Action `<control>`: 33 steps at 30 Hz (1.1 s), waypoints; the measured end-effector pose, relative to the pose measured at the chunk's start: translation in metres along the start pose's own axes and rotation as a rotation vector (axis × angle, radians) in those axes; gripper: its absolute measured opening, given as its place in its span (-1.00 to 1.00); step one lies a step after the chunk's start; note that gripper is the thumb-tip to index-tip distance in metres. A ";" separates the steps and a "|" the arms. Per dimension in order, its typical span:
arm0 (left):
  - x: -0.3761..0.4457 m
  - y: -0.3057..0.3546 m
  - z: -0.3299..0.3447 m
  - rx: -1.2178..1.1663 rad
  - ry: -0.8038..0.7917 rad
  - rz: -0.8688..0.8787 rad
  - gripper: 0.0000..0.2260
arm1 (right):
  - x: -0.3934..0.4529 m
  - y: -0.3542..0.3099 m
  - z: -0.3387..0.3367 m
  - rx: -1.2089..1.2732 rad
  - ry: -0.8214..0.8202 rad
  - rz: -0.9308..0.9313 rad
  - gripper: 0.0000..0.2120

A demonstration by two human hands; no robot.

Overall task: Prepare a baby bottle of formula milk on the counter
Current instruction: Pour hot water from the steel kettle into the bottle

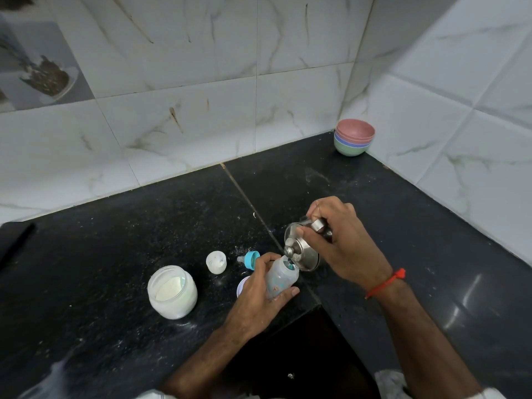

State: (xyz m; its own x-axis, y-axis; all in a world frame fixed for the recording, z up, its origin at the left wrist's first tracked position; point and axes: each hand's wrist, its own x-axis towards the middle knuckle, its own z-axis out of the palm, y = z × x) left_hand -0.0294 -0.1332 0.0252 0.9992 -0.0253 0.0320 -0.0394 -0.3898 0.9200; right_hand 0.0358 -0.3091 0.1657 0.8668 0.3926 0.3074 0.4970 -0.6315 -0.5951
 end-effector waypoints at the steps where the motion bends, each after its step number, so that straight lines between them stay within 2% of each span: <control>1: 0.000 -0.001 0.000 -0.004 -0.007 -0.003 -0.40 | 0.000 -0.002 0.000 -0.004 -0.006 0.002 -0.84; 7: 0.000 -0.003 0.000 -0.014 -0.030 -0.016 -0.41 | 0.000 -0.010 -0.003 -0.042 -0.026 0.024 -0.70; 13: 0.000 -0.006 0.001 -0.024 -0.037 -0.028 -0.43 | 0.001 -0.017 -0.007 -0.051 -0.054 0.038 -0.74; 19: 0.000 -0.005 0.002 -0.016 -0.039 -0.046 -0.43 | 0.002 -0.026 -0.011 -0.073 -0.112 0.067 -0.65; 23: 0.000 -0.005 0.001 -0.023 -0.037 -0.052 -0.44 | 0.003 -0.027 -0.012 -0.070 -0.117 0.059 -0.67; 27: -0.001 -0.004 0.001 -0.016 -0.026 -0.025 -0.44 | 0.003 -0.026 -0.011 -0.083 -0.124 0.064 -0.78; 33: -0.001 -0.004 0.000 -0.032 -0.036 -0.009 -0.44 | 0.004 -0.028 -0.014 -0.101 -0.137 0.069 -0.80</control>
State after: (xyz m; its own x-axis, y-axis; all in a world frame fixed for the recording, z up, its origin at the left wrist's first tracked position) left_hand -0.0305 -0.1317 0.0211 0.9984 -0.0549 0.0102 -0.0294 -0.3605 0.9323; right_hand 0.0258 -0.2994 0.1932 0.8889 0.4291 0.1607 0.4443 -0.7215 -0.5311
